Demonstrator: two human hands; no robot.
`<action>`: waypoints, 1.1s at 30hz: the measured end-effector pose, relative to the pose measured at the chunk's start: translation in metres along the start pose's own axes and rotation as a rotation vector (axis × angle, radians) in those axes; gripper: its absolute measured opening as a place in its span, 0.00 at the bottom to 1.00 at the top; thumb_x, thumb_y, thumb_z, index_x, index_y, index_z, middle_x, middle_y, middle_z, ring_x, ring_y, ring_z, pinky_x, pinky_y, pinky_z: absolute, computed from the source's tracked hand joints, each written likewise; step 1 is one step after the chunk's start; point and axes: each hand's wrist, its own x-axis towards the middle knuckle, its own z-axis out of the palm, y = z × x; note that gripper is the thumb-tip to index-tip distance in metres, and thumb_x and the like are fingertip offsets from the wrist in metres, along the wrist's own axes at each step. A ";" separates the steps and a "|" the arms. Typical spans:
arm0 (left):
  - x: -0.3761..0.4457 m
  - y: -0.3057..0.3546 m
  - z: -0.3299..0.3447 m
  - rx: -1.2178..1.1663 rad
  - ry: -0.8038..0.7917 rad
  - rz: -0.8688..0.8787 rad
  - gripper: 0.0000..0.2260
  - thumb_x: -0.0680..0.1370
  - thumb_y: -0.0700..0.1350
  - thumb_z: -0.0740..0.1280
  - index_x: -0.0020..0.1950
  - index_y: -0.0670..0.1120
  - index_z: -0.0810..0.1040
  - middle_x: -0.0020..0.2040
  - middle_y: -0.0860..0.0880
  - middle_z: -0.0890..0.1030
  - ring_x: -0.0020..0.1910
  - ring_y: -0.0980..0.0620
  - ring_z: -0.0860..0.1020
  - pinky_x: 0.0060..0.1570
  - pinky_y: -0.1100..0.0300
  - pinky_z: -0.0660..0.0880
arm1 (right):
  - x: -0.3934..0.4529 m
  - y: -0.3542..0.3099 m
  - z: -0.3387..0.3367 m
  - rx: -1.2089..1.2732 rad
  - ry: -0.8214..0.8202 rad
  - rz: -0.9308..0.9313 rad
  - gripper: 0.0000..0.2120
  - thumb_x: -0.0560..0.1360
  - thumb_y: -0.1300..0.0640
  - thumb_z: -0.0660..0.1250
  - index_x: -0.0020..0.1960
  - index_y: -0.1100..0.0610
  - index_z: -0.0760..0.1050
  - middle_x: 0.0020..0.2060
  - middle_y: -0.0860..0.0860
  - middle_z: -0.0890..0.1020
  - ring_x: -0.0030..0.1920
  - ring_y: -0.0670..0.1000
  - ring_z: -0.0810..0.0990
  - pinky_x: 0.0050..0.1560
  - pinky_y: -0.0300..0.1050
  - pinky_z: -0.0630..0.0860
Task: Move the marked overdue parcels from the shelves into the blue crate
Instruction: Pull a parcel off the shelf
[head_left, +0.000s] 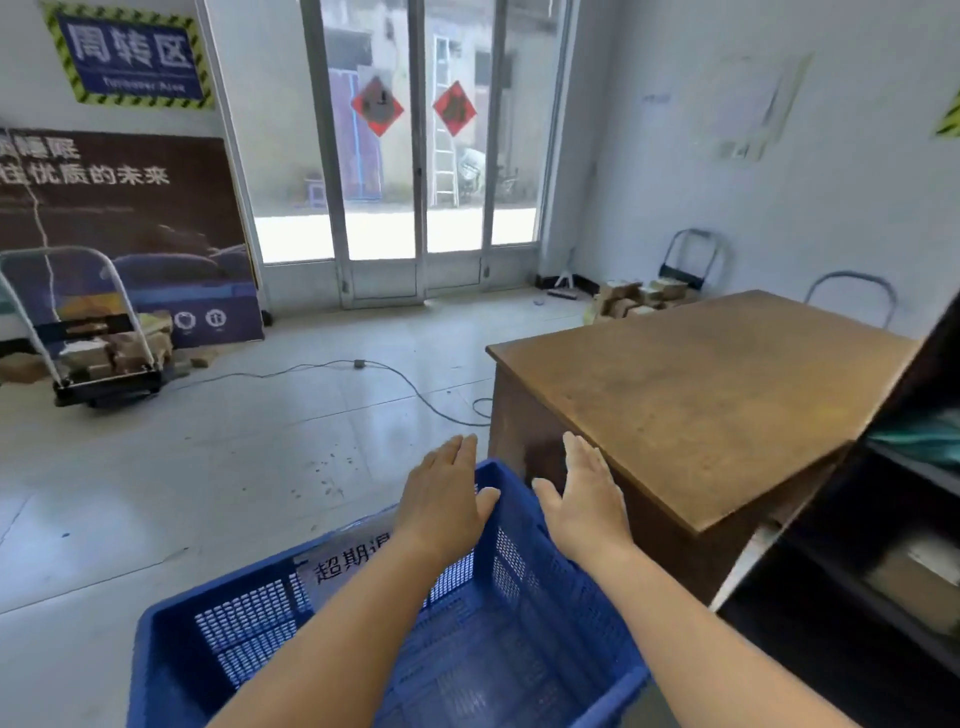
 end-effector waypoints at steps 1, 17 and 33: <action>0.001 0.016 -0.003 -0.006 0.011 0.038 0.31 0.80 0.55 0.60 0.78 0.47 0.52 0.77 0.49 0.57 0.75 0.49 0.57 0.72 0.54 0.57 | -0.004 0.007 -0.016 -0.003 0.029 0.014 0.32 0.80 0.49 0.59 0.78 0.54 0.48 0.78 0.50 0.52 0.78 0.50 0.48 0.76 0.51 0.51; -0.006 0.313 0.021 -0.112 -0.028 0.505 0.31 0.79 0.55 0.61 0.78 0.50 0.51 0.78 0.51 0.55 0.76 0.51 0.55 0.74 0.53 0.55 | -0.080 0.167 -0.256 -0.115 0.443 0.282 0.31 0.80 0.46 0.58 0.78 0.52 0.49 0.78 0.48 0.52 0.78 0.50 0.47 0.76 0.51 0.49; -0.030 0.643 0.098 -0.259 -0.048 0.782 0.31 0.79 0.55 0.61 0.78 0.48 0.52 0.77 0.51 0.57 0.76 0.51 0.56 0.73 0.53 0.57 | -0.144 0.385 -0.494 -0.204 0.673 0.427 0.31 0.80 0.46 0.58 0.78 0.53 0.50 0.78 0.48 0.53 0.78 0.50 0.48 0.75 0.51 0.50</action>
